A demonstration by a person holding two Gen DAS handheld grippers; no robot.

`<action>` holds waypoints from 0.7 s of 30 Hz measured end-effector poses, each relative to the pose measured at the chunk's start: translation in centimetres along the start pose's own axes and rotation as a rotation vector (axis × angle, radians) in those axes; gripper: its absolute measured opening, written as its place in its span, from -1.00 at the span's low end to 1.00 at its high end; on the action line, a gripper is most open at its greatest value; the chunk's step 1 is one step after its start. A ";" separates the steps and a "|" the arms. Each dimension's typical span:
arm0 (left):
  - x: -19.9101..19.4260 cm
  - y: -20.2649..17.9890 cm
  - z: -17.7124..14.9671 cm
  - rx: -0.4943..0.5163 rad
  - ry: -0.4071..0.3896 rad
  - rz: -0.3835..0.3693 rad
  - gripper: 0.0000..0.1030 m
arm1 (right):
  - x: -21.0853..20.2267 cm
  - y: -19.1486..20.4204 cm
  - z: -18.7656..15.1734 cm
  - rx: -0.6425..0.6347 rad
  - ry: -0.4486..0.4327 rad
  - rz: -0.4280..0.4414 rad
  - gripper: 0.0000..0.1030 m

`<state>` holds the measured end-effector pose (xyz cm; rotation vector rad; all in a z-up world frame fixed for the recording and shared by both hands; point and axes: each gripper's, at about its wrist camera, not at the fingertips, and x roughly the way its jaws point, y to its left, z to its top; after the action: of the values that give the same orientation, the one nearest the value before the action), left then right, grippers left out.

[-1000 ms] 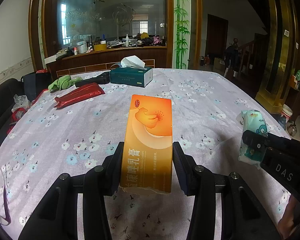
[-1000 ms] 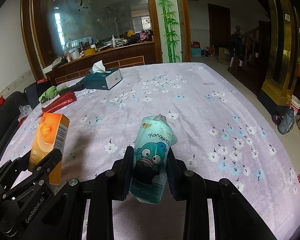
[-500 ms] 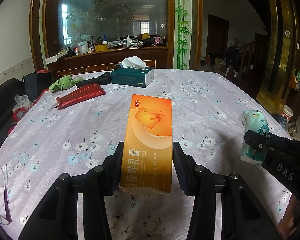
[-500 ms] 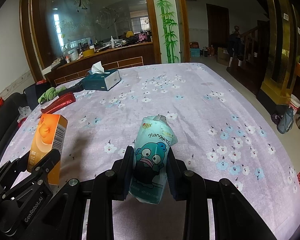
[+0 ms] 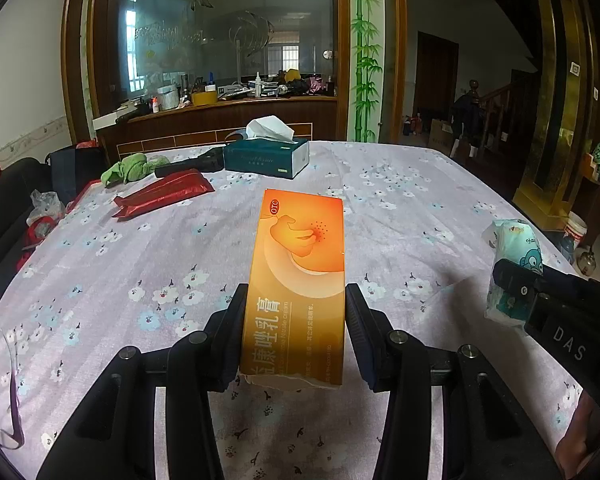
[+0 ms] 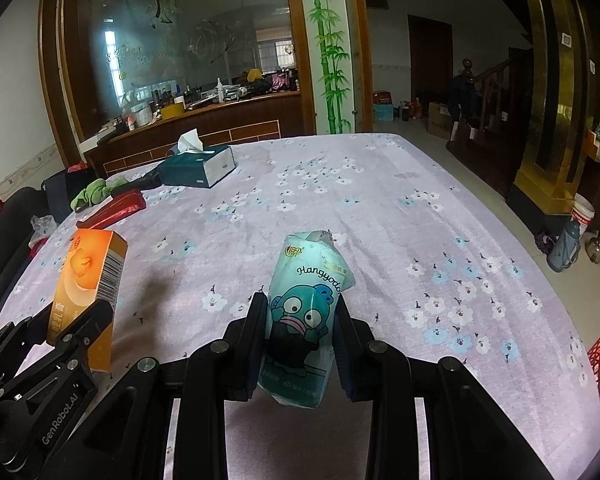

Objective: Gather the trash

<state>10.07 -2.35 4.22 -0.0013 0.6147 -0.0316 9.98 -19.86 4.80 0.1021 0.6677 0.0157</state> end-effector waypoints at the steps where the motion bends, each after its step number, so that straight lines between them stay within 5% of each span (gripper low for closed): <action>1: 0.0 0.0 0.0 0.000 -0.002 0.002 -0.13 | -0.1 0.0 0.0 0.001 -0.003 -0.001 -0.38; 11: -0.5 0.0 0.4 -0.002 -0.018 0.008 -0.13 | -2.4 0.0 0.3 0.007 -0.048 -0.040 -0.37; 21: -1.0 -0.7 0.3 0.006 -0.021 -0.037 -0.13 | -8.9 -2.2 -0.8 0.037 -0.054 -0.023 -0.36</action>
<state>9.37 -3.03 5.08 -0.0075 0.5934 -0.0694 2.41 -22.38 9.44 0.1303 0.6149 -0.0218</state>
